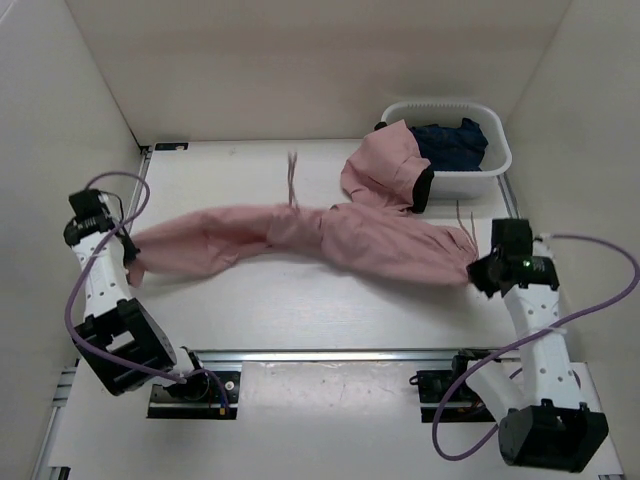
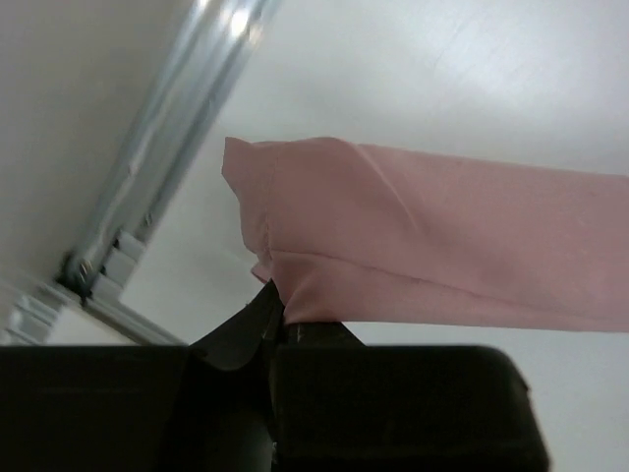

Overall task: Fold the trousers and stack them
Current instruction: Grab the trousers from the pile

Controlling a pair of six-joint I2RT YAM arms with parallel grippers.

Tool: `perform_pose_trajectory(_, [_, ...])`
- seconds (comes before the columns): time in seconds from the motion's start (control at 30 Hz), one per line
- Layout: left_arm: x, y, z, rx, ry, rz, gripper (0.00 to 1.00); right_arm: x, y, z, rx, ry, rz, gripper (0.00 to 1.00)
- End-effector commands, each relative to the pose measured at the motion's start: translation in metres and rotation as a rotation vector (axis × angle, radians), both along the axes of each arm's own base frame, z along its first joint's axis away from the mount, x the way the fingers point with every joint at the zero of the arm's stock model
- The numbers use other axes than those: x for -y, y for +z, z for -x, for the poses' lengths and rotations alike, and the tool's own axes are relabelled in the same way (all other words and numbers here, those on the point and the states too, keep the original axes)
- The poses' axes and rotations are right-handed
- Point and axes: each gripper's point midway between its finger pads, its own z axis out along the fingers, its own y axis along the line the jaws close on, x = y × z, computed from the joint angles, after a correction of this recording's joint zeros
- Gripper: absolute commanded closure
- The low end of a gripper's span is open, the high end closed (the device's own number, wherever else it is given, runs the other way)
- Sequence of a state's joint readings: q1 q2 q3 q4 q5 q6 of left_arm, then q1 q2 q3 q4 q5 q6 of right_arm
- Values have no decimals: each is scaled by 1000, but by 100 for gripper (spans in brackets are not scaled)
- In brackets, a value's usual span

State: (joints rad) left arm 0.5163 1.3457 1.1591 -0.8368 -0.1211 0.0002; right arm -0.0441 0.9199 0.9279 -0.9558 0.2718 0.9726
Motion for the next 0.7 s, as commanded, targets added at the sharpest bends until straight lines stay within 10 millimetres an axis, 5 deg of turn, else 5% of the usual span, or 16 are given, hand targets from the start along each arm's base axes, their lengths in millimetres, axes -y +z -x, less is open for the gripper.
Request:
perform_pose_trajectory(0.0, [1,-33,29,-23,46,-4,86,13,-48,55,-133,-171,8,100])
perform_pose_trajectory(0.13, [-1,-77,57,-68,101,-8,86,11,-94,93,-213,-310,-36,100])
perform_pose_trajectory(0.3, [-13,-83,74,-44,178,1,86,21,-104,104,-220,-361,14,100])
perform_pose_trajectory(0.4, [-26,-65,62,8,188,-12,86,28,-99,101,-263,-347,62,100])
perform_pose_trajectory(0.5, [-38,-32,33,102,156,-25,86,34,-76,74,-219,-290,96,100])
perform_pose_trajectory(0.67, [-64,71,-35,354,54,-82,86,73,-1,17,-91,-303,178,100])
